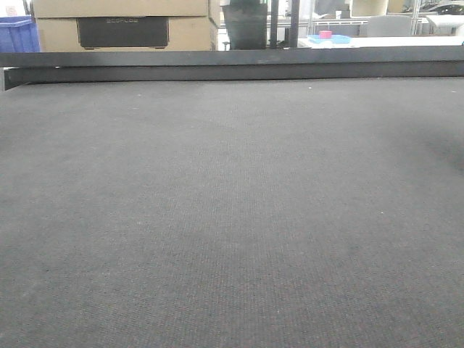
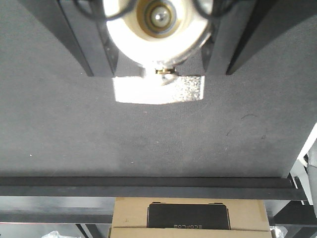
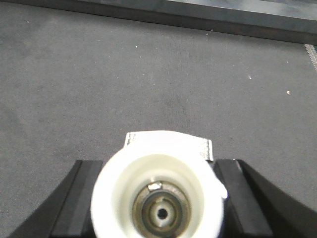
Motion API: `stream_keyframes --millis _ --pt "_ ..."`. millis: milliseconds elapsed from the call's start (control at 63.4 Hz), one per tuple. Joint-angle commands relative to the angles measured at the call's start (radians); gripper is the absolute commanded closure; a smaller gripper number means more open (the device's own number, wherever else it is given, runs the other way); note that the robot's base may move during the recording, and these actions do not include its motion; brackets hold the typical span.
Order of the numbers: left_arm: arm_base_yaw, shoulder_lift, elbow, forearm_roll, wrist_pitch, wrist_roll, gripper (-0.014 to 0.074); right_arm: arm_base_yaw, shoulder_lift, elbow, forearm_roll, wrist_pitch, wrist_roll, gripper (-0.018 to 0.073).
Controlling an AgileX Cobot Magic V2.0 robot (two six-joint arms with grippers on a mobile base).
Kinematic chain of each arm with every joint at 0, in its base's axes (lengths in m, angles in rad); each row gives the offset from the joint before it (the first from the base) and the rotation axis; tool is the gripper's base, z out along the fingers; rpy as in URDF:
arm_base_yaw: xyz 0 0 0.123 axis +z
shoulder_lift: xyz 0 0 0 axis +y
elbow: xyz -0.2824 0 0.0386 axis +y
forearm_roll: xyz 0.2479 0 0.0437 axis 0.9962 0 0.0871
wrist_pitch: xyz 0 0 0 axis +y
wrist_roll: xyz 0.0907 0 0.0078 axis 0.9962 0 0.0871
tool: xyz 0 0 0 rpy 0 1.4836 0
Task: Place valve from conveyor to right shelf box
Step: 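Drive the base away from the conveyor holding both valves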
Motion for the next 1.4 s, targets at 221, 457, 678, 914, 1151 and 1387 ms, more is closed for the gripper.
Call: stream_keyframes --millis 221,457,678,914,1151,1387 --pt "0.000 -0.009 -0.010 -0.014 -0.050 -0.006 0.0708 -0.006 -0.018 -0.020 0.001 -0.070 0.000 0.0713" --pt "0.000 -0.009 -0.010 -0.014 -0.050 -0.006 0.0708 -0.006 -0.018 -0.020 0.001 -0.070 0.000 0.0713" --pt "0.000 -0.009 -0.010 -0.014 -0.050 -0.006 0.0708 -0.006 -0.018 -0.020 0.001 -0.072 0.000 0.0713" --pt "0.000 -0.009 -0.010 -0.014 -0.050 -0.006 0.0708 -0.006 -0.018 -0.020 0.001 -0.095 0.000 0.0713" --pt "0.000 -0.009 -0.010 -0.014 -0.050 -0.006 0.0708 -0.006 -0.018 -0.020 0.001 -0.162 0.000 0.0713" --pt "0.000 -0.009 -0.010 -0.014 -0.050 -0.006 0.0708 -0.006 -0.018 -0.020 0.001 -0.194 0.000 0.0713"
